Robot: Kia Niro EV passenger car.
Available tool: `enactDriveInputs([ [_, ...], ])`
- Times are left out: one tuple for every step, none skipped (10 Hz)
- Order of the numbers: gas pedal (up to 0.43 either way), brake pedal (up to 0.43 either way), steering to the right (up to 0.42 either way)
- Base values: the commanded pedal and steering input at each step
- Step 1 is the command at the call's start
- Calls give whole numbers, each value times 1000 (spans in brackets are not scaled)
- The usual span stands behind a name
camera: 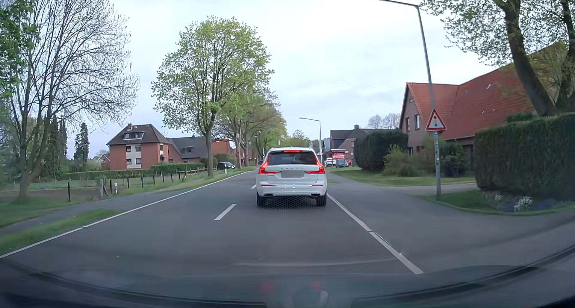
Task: Follow the waypoints while adhering to traffic rules and regulations
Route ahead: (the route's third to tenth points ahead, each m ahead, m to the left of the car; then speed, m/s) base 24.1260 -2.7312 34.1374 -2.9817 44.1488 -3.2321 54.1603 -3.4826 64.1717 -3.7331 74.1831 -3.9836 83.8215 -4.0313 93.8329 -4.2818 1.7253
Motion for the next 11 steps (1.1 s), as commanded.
enactDriveInputs([
  [0, 12, -10],
  [0, 6, -10],
  [0, 12, -10],
  [0, 12, -9],
  [0, 12, -9],
  [0, 18, -9],
  [0, 43, -9],
  [0, 73, -9],
  [0, 79, -9],
  [0, 98, -10],
  [0, 110, -9],
])
